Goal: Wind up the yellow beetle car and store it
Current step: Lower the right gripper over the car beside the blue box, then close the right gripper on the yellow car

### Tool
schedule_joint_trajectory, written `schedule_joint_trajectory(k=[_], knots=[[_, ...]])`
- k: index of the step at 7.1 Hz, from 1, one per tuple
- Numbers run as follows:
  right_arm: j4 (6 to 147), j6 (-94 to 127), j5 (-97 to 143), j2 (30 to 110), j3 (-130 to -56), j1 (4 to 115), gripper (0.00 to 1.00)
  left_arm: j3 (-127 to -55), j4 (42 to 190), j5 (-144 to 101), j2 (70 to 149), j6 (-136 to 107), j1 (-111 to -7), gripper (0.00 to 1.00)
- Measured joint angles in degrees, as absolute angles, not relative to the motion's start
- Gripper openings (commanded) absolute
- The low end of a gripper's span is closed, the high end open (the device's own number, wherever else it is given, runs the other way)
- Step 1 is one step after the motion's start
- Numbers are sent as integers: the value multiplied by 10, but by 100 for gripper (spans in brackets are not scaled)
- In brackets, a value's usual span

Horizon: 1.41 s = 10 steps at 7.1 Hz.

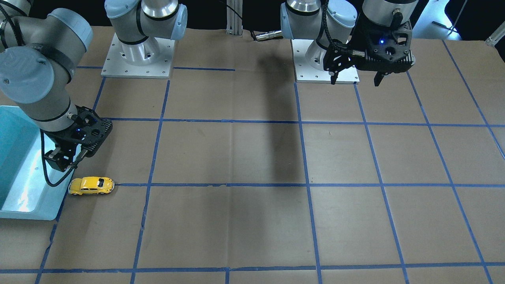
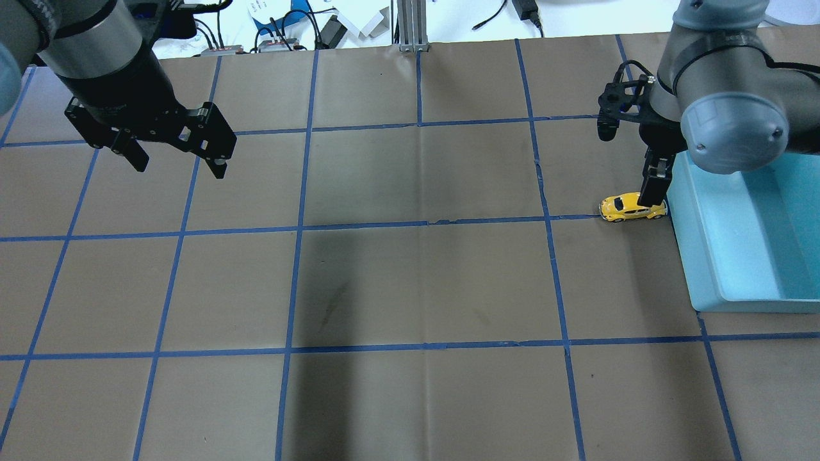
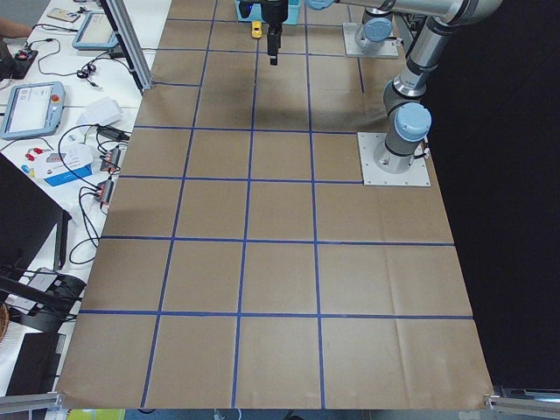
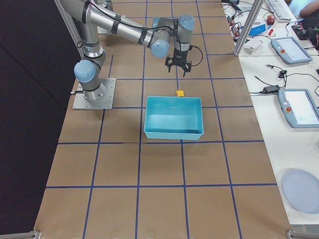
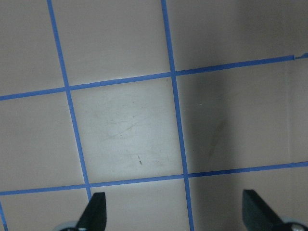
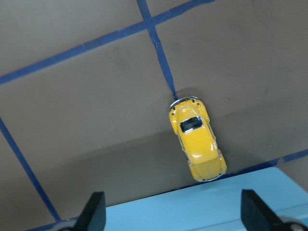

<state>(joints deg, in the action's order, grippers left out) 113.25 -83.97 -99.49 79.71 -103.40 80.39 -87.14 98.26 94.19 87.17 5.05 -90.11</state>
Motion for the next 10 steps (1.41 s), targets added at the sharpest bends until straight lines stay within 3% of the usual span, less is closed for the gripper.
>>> schedule_joint_trajectory(k=[5,8,10], knots=[[1278,-1095,-906,712,-1047,767,94,-859,966,882,876,-2,-878,100],[1292,-1113,-900,702,-1072,750,95,-861,946,882,878,-3,-877,100],[1317,-1103,-898,700,-1105,735,89,-864,945,882,878,-3,-877,100]])
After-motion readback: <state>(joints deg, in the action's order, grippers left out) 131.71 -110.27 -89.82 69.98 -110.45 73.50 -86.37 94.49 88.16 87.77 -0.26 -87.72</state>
